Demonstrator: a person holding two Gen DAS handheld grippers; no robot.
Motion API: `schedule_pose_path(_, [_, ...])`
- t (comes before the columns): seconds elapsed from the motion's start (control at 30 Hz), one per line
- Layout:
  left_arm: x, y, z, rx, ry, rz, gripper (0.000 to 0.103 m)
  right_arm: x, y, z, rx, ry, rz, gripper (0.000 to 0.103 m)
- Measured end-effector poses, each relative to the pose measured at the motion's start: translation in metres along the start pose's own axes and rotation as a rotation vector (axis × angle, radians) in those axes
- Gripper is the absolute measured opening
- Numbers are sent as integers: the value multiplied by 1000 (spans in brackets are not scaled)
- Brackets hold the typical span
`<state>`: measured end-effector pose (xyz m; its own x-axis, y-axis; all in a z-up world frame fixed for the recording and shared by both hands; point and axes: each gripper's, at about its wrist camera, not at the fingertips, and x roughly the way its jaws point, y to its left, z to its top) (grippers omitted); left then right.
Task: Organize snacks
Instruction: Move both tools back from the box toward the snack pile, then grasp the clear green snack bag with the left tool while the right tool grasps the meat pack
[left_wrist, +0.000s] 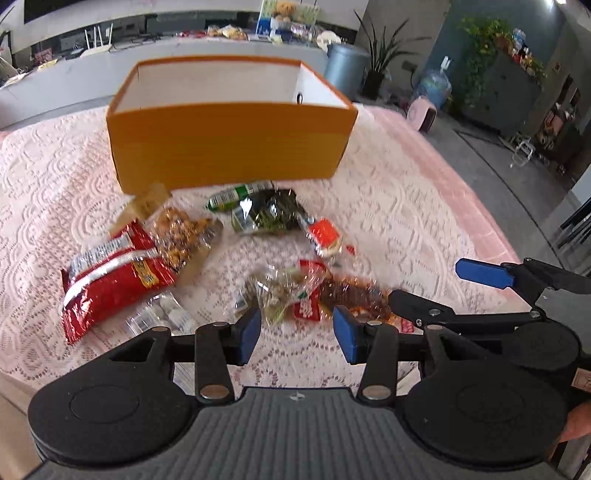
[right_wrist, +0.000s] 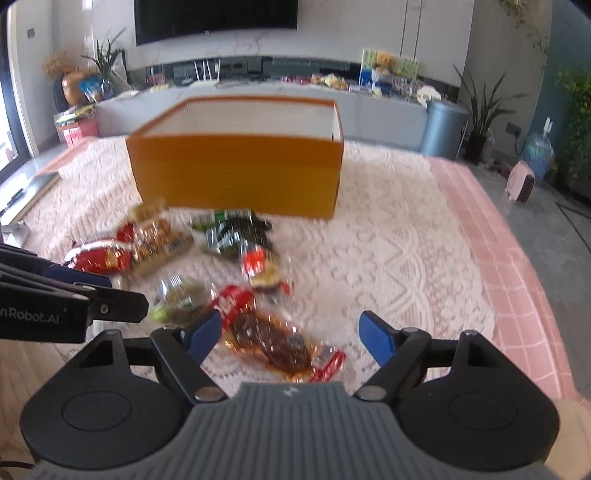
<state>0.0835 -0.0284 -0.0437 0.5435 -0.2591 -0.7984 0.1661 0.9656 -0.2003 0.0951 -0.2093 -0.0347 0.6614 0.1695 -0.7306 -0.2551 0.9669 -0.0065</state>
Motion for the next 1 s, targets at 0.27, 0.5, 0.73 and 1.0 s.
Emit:
schedule_pose_path(0.27, [16, 6, -3, -17, 43, 4, 55, 30, -8, -12, 3, 77, -16, 79])
schedule_pose_path(0.5, [25, 11, -1, -27, 45, -35, 57, 47, -8, -14, -4, 120, -3, 79])
schedule_pose_path(0.73, [42, 11, 7, -20, 52, -10, 63, 59, -9, -12, 10, 140, 28, 80])
schedule_pose_path(1.0, [59, 10, 11, 1, 48, 32, 64, 70, 5, -13, -79, 172, 61, 82])
